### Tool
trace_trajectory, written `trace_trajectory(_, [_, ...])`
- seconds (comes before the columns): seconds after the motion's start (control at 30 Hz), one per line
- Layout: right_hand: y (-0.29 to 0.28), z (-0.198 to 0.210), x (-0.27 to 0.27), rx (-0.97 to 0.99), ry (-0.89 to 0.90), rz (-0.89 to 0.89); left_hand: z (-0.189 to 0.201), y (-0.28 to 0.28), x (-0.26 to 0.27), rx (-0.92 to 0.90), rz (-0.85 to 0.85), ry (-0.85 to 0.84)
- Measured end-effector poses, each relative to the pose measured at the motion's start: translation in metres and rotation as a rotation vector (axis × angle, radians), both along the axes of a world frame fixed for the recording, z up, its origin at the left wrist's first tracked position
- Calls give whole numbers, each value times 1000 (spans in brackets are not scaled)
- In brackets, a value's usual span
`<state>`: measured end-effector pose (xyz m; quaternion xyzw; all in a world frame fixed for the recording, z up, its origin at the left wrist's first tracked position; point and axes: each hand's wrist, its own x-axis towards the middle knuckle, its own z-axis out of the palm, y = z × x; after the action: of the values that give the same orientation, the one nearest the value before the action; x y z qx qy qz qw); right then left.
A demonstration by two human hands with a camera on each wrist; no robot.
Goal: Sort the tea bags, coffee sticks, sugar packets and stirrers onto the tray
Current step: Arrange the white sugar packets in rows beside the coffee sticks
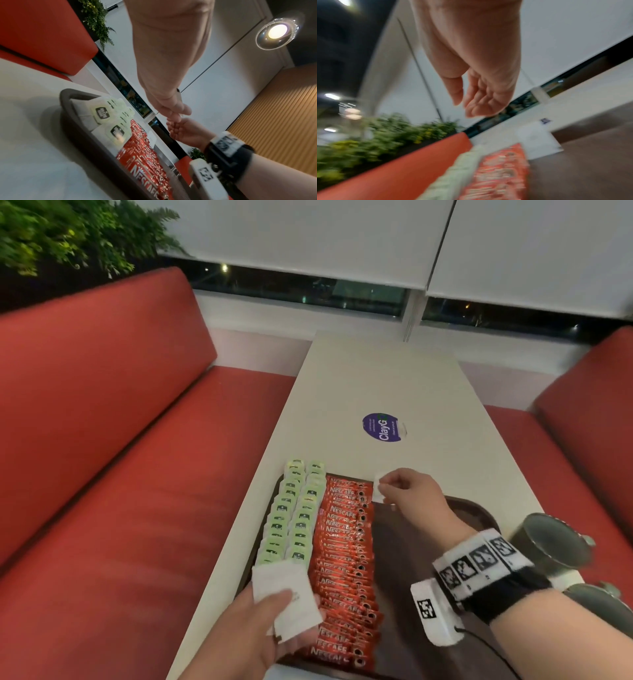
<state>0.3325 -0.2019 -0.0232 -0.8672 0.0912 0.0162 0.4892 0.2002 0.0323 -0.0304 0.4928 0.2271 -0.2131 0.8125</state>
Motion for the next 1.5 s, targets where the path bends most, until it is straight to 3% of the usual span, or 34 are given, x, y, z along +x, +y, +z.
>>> trace_trajectory(0.1, [32,31,-65,120,152,391,-1,-7,3,39,-25,-44])
trace_trajectory(0.17, [41,36,-92,106,196,464,-1,-13,5,57,-77,-99])
trace_trajectory(0.4, [31,30,-102,217,189,345,1,-25,7,79,-141,-206])
trace_trajectory(0.57, [-17,9,-41,147,45,-29,-4,-17,11,3,0,-81])
trace_trajectory(0.7, [-41,-19,16,108,118,-240,-5,-17,10,19,23,-64])
trace_trajectory(0.83, [-42,-46,47,154,261,-314,-5,-15,9,41,3,-51])
trace_trajectory(1.0, [-35,-52,60,164,330,-325,-7,-8,7,90,0,-46])
trace_trajectory(1.27, [-39,-46,52,-3,208,-345,-12,-8,6,154,-70,-139])
trace_trajectory(1.37, [-26,-21,24,-35,59,-247,-6,-11,6,121,-69,-164])
trace_trajectory(1.5, [9,15,-47,109,105,200,-1,-17,7,108,-102,-193])
